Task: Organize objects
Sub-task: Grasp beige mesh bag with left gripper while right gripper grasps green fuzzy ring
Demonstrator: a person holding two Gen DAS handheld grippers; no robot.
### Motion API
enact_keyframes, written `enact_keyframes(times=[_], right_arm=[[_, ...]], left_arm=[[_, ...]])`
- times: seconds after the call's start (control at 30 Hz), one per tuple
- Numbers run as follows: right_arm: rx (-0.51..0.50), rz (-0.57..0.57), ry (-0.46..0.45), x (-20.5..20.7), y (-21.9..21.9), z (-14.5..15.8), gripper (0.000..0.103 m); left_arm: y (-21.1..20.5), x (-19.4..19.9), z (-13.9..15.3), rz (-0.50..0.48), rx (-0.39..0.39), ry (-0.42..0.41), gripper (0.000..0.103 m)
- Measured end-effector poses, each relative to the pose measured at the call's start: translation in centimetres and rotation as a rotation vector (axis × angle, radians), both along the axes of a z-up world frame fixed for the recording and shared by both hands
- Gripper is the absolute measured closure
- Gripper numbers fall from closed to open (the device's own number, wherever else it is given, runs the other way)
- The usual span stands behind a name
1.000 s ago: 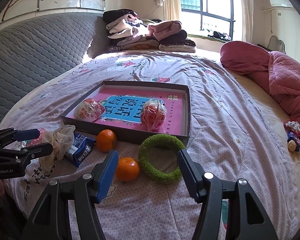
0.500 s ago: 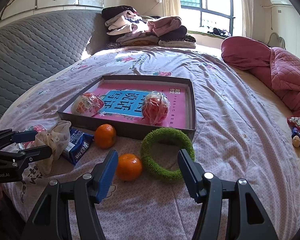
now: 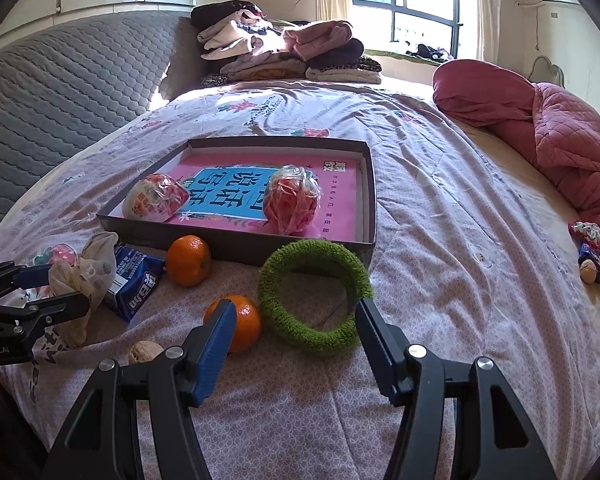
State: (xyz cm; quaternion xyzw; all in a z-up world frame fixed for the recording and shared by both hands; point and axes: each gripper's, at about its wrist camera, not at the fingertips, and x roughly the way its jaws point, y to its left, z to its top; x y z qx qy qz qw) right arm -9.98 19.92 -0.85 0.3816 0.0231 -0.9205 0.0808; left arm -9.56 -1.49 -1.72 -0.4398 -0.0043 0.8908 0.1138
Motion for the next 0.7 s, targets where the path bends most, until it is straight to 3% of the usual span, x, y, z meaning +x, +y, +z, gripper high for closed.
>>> enact_keyframes(times=[0.7], right_arm=[[0.038,-0.114,-0.010,-1.4,2.9,-1.7,0.042]], left_arm=[[-0.1,-0.6,-1.2,0.004,0.004,-0.024,0.032]])
